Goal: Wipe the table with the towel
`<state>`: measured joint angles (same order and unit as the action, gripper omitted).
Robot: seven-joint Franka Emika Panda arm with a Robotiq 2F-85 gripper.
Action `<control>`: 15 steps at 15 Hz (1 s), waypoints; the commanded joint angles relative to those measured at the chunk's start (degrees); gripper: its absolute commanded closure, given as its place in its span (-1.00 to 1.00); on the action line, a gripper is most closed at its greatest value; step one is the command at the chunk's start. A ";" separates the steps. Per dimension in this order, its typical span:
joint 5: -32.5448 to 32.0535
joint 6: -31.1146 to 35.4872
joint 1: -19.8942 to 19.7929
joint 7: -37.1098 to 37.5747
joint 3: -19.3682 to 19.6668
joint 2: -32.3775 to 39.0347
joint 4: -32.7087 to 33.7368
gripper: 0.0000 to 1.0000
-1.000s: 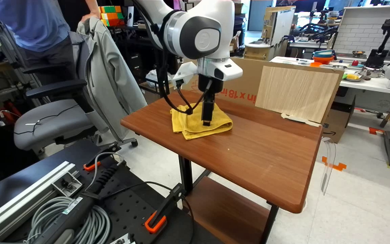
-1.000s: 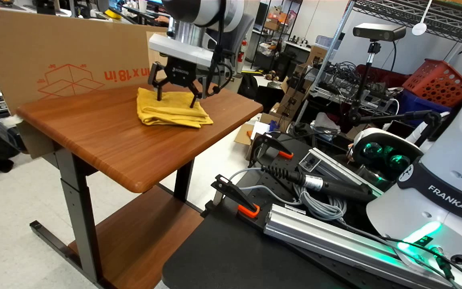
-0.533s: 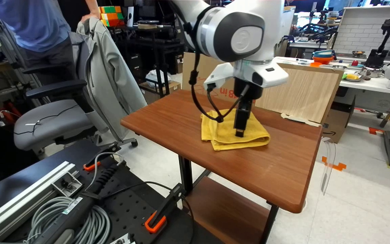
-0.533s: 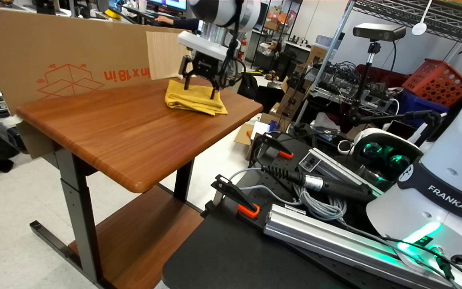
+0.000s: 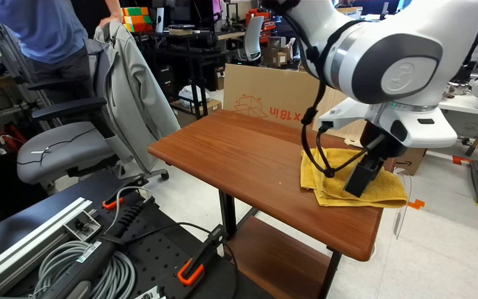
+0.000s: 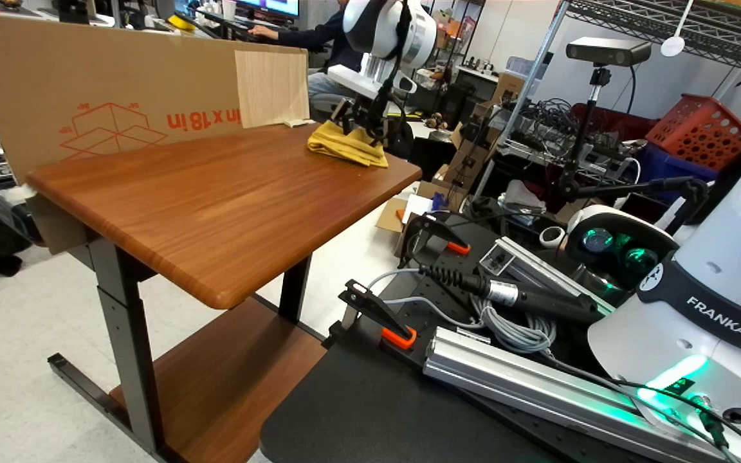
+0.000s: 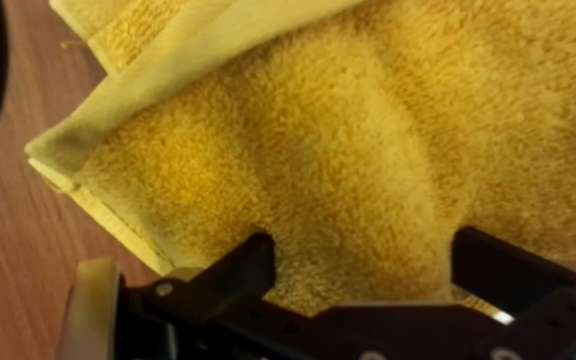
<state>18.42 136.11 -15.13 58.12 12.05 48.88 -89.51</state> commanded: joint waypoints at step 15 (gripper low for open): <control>0.02 -2.62 8.19 -1.67 -8.50 -0.63 2.84 -1.00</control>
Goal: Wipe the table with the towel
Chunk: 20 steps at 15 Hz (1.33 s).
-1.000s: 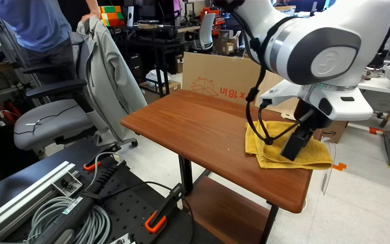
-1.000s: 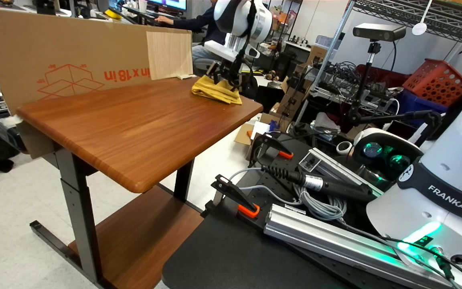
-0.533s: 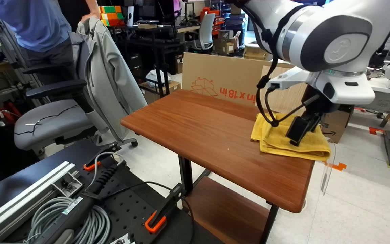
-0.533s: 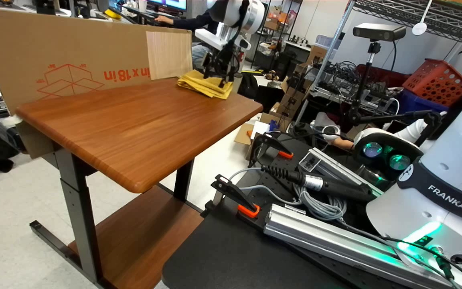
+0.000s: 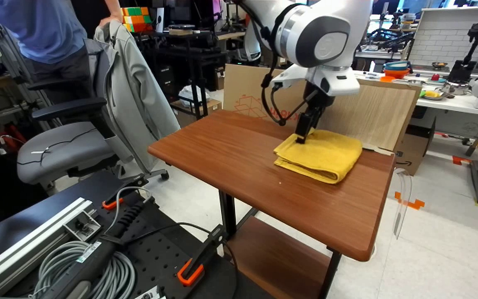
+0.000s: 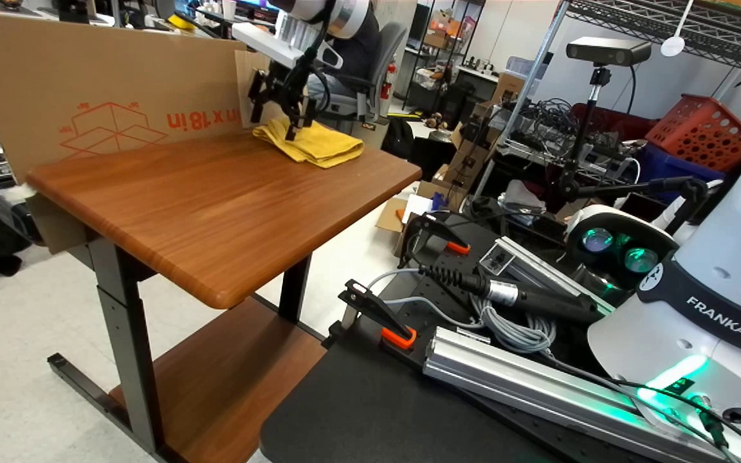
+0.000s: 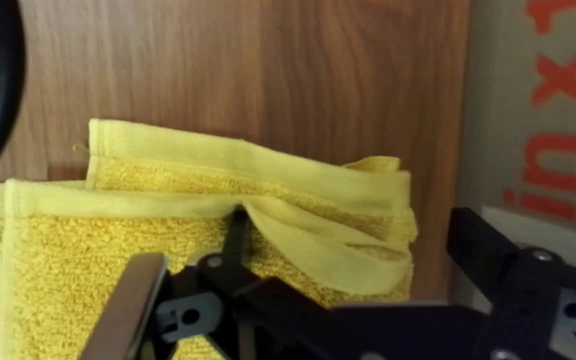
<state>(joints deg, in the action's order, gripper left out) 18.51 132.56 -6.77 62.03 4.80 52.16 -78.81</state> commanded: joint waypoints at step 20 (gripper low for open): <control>0.40 14.42 11.20 -31.02 -5.17 -23.03 -44.52 -1.00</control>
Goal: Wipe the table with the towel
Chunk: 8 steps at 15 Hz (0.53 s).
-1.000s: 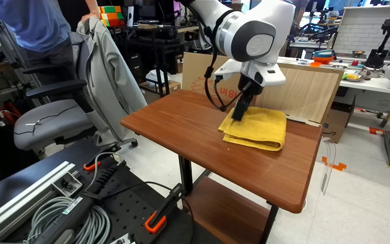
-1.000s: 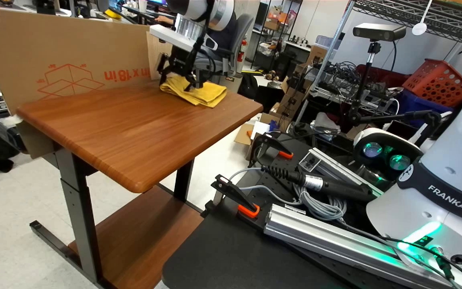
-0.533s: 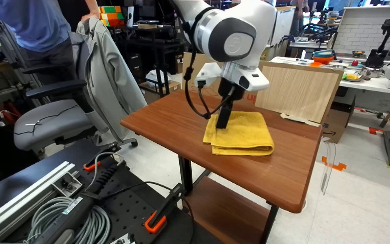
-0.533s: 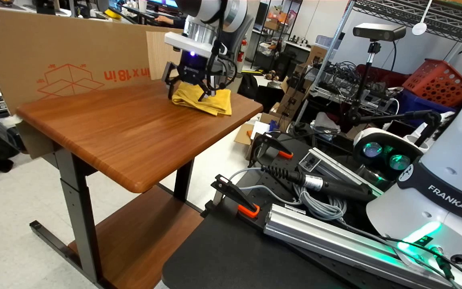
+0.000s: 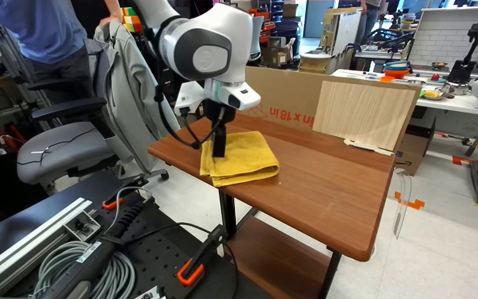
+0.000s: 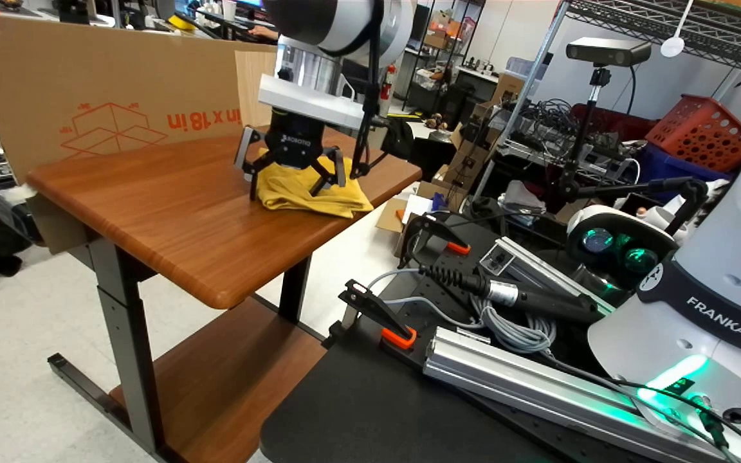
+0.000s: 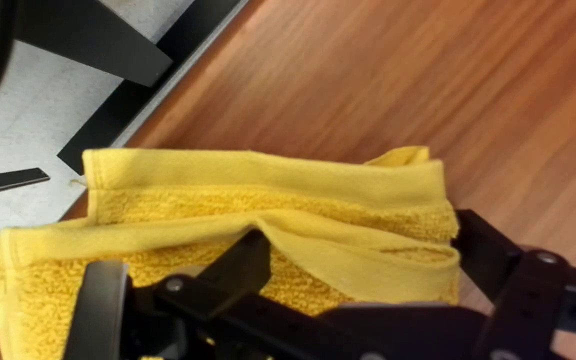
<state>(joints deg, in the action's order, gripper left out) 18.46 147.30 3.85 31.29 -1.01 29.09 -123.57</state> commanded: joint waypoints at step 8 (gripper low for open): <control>1.34 0.29 0.99 0.09 0.46 0.93 -0.18 -1.00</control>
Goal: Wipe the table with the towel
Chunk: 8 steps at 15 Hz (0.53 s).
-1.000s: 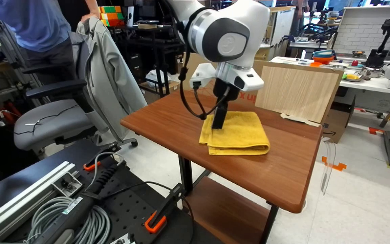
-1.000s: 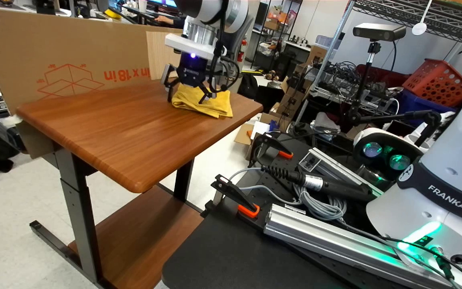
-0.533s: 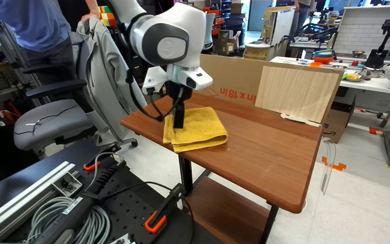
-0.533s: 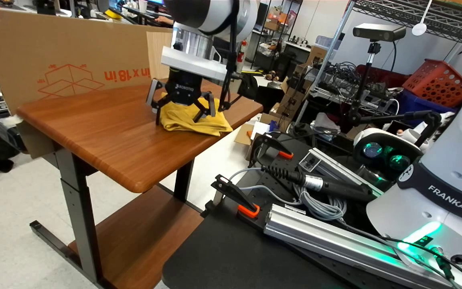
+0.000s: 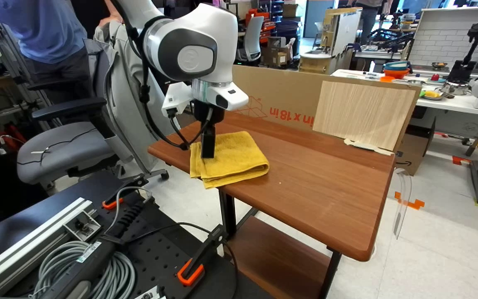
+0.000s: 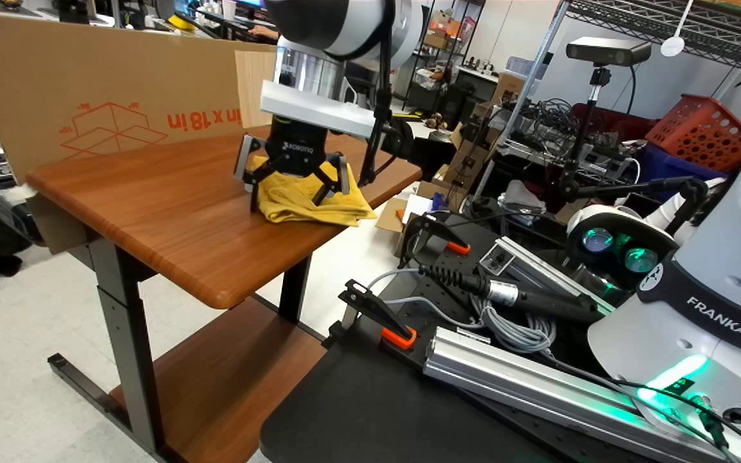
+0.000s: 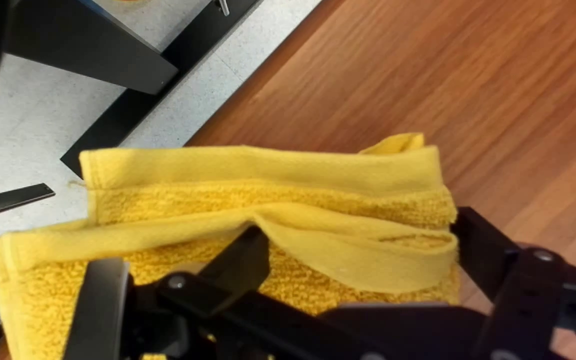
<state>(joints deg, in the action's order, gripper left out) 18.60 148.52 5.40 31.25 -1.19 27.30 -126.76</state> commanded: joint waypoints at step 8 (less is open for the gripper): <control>2.26 1.96 2.96 2.93 -2.88 9.00 10.51 -1.00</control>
<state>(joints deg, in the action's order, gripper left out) 18.68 147.65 6.23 33.19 -2.54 32.43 -120.60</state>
